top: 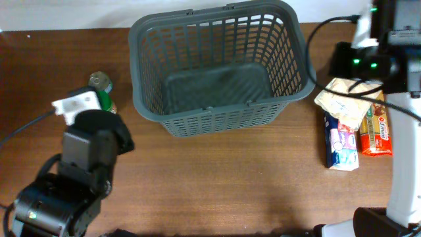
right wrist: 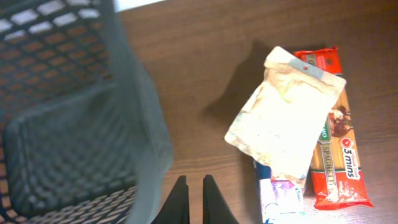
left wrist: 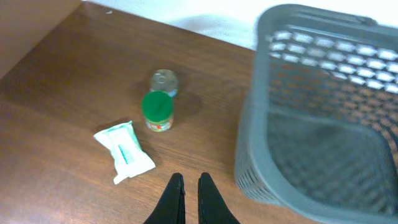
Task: Pack container
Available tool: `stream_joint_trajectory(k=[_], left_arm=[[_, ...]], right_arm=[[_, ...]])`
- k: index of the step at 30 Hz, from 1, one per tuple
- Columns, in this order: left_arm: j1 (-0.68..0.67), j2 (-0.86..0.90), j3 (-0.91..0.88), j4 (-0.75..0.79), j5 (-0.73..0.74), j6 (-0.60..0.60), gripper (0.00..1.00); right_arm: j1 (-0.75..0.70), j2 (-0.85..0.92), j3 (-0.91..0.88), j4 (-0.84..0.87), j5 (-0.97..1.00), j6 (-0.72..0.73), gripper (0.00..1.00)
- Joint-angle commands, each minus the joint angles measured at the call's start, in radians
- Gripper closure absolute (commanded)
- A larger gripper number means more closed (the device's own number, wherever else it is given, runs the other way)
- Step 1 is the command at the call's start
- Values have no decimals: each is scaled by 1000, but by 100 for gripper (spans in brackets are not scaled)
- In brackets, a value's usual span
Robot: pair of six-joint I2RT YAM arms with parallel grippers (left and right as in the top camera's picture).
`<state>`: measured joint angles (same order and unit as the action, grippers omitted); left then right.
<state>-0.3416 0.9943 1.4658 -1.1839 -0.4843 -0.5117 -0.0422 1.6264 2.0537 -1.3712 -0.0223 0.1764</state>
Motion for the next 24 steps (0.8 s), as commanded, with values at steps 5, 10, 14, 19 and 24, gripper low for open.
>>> stream_joint_trajectory(k=[5,10,14,19,24], left_arm=[[224,80,-3,58,259,110,98],[318,194,-3,122,431,143,98],[354,282,-3,145,527,143,98],[354,323,-3,156,527,148,98],[354,303,-3,188,569,151,98]], right_arm=[[-53,3,15,9,-196,-69,96],[35,3,15,22,-165,-112,96],[97,4,11,20,-142,-140,96],[159,19,-32,13,-143,-139,96],[230,42,-104,23,-140,-140,96]])
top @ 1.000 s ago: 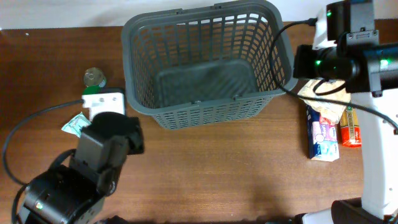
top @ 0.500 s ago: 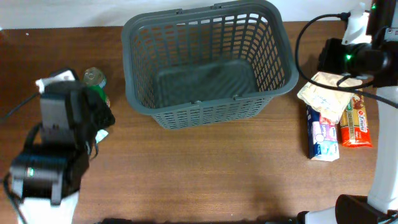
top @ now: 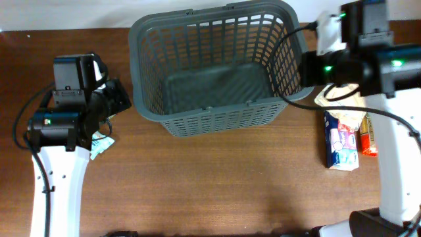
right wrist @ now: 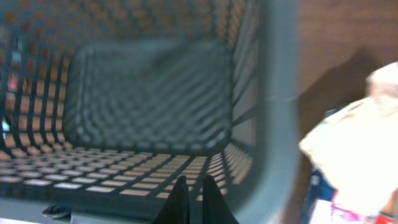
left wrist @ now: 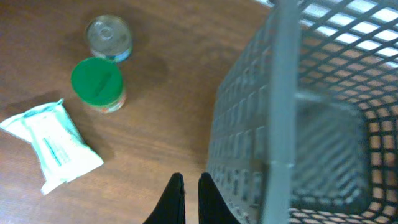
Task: Pack container
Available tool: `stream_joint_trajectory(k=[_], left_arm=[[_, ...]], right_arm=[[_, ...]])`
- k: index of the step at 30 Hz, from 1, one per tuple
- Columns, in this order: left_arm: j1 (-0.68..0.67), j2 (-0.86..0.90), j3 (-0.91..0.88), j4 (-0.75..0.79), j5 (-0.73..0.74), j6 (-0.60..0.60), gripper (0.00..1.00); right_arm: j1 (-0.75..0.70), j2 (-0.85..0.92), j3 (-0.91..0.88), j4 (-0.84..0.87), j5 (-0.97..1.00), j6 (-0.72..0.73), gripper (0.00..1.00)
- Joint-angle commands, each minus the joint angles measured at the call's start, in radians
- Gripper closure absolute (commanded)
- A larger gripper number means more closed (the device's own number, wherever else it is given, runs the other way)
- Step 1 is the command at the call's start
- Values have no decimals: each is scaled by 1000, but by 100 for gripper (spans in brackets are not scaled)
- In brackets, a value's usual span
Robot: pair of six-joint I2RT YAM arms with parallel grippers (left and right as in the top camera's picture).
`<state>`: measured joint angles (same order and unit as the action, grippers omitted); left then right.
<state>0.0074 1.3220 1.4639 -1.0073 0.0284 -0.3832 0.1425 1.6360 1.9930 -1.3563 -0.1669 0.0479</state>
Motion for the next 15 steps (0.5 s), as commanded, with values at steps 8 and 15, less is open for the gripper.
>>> stream_joint_trajectory(k=[8,15], left_arm=[[5,-71,-1,6,58,41,98],[5,-125,-1,5,58,42,98]], right_arm=[[107,71,-100,-10,74,4,96],[107,70,-100,-92,64,38,96]])
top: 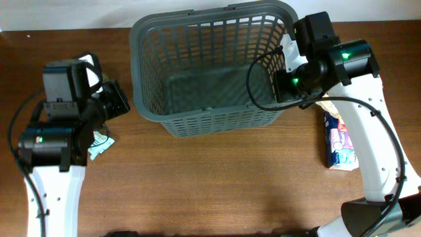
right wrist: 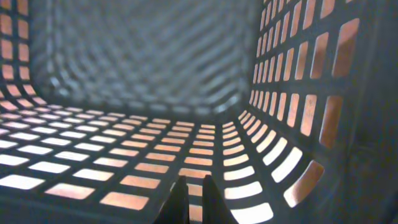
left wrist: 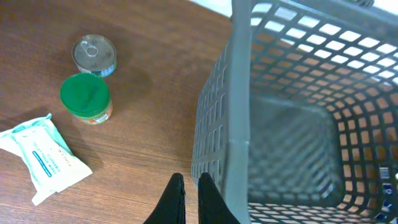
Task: Pack container
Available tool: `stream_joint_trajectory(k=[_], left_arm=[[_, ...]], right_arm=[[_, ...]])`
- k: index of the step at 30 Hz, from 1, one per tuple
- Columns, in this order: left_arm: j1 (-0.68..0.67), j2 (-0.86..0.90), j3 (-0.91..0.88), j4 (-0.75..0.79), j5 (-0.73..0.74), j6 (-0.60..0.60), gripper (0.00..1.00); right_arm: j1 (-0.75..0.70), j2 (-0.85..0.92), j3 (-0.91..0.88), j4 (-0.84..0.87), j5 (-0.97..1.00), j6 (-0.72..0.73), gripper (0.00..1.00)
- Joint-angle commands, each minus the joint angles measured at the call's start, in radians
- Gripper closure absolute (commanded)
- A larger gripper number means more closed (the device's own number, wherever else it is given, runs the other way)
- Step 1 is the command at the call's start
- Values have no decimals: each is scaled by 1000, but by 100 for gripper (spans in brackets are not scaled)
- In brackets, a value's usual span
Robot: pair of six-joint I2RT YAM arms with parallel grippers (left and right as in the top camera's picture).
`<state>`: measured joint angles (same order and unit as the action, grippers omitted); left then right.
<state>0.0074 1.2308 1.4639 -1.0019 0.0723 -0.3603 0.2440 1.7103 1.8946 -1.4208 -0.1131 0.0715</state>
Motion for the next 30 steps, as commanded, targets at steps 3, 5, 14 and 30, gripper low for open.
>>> stream_joint_trajectory(k=[3,5,14,30], left_arm=[[5,-47,-1,0,14,18,98],[5,-49,-1,0,14,19,98],[2,-101,-1,-2,35,140,98],[2,-445,-1,-171,134,505,98]], right_arm=[[6,-4,-1,-56,-11,15,96],[6,-4,-1,-47,-10,14,96],[-16,-57,151,-37,35,11,96],[-414,-169,185,10,109,14,96]])
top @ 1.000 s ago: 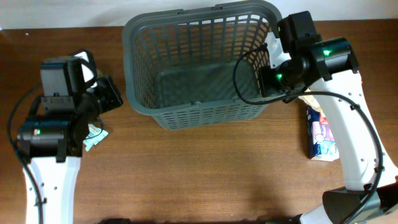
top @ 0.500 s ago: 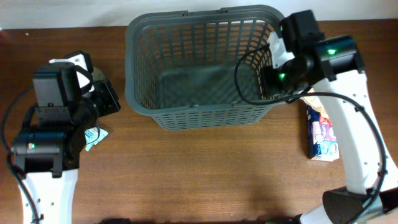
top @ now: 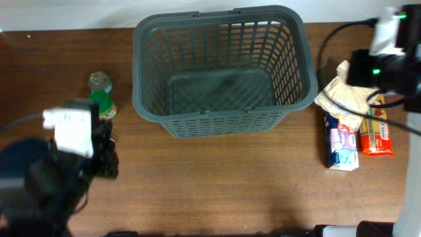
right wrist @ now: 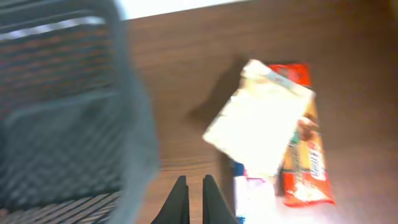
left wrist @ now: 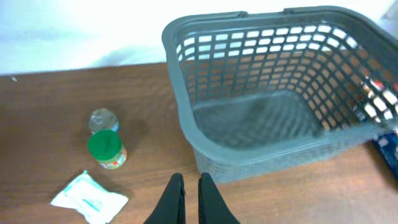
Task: Pack container
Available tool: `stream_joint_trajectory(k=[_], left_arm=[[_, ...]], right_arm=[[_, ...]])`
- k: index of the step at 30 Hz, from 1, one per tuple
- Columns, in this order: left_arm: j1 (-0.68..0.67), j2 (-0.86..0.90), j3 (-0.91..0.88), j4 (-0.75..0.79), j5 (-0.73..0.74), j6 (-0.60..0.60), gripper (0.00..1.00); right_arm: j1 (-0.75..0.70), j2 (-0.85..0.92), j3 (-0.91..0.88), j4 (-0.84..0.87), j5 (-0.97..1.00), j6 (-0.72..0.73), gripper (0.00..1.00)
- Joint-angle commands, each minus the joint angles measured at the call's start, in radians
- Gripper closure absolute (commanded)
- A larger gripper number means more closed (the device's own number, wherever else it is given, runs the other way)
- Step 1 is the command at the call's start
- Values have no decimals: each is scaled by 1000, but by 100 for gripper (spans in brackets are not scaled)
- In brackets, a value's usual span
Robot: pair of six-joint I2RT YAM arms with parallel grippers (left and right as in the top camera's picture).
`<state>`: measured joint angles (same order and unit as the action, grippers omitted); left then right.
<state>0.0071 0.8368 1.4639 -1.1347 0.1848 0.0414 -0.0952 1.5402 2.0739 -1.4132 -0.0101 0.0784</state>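
The grey mesh basket stands empty at the back middle of the table. Left of it are a small tin can, a green-lidded jar and a white wipes packet. My left gripper hangs high over the table in front of them, shut and empty. Right of the basket lie a cream pouch, a red spaghetti pack and a blue-white packet. My right gripper is shut and empty above the wood between the basket wall and these packs.
The left arm's body covers the front left of the brown table and hides the wipes packet in the overhead view. The right arm rises at the right edge. A white wall runs behind the table.
The left gripper was close to the basket's left wall; it is now higher and nearer the front. The right gripper was inside the basket; it is now over the packs. The basket sits straighter.
At first both arms were back, the left by the jar and can, the right over the packs. Then both stood at the basket's sides, then the right gripper was down inside its right wall. Now both are back, shut and empty, and the basket is less askew.
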Motion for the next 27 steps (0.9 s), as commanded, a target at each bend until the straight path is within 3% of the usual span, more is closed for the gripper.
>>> stream_joint_trajectory(k=[1,7,10,15,16,17,18,27], left_arm=[[2,-62,-1,-56,24,111,98],[2,-73,-1,-95,48,137,98],[2,-73,-1,-106,46,137,89],[2,-73,-1,-140,43,136,91],[2,-73,-1,-146,43,135,86],[2,-73,-1,-156,44,131,30],[2,-73,-1,-161,44,129,1],[2,-73,-1,-260,43,129,1]], right_arm=[[-101,2,6,4,-3,6,96],[-184,4,6,-9,-38,4,96],[-196,5,6,-19,-37,4,96],[-196,8,6,-30,-37,4,96],[-196,10,6,-31,-37,4,96],[-196,16,6,-34,-37,3,96],[-196,21,6,-39,-33,4,96],[-202,88,2,-89,-29,3,96]])
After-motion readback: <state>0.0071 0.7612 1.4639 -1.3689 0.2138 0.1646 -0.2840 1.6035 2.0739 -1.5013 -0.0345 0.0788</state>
